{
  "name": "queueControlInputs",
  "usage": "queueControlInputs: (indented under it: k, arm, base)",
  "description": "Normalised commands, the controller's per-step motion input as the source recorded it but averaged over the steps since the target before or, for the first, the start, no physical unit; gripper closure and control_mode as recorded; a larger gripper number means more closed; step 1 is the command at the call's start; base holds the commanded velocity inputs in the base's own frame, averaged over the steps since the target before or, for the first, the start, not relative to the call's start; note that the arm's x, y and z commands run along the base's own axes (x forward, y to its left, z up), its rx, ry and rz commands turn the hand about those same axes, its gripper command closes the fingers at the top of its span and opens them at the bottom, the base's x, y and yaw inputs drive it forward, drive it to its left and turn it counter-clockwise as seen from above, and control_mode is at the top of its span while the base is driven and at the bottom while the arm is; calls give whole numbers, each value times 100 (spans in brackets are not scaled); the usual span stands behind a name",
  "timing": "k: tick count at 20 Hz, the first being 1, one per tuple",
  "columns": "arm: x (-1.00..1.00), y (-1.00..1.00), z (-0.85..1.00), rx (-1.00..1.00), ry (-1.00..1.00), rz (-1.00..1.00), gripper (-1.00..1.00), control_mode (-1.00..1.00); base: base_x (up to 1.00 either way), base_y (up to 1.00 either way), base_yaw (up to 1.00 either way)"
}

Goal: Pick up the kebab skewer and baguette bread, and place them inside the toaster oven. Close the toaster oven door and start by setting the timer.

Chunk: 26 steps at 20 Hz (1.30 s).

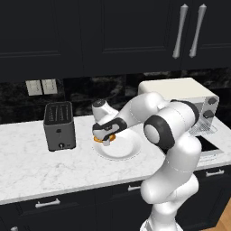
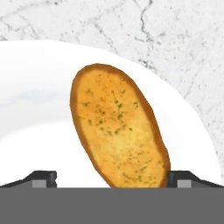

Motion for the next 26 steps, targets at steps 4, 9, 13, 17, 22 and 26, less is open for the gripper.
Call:
queueControlInputs:
  k: [4,9,13,17,22,26]
  arm:
    - [13,0,-17,0,0,2,-100,-100]
    - [22,1,-19,0,2,3,-100,-100]
    - [23,0,-15,0,3,3,-100,-100]
    - [14,0,-17,0,3,3,-100,-100]
    - [1,0,-13,0,1,3,100,-100]
    - [0,0,-6,0,0,3,100,-100]
  base:
    - [0,0,0]
    - [0,0,0]
    - [0,0,0]
    - [0,0,0]
    - [0,0,0]
    - [0,0,0]
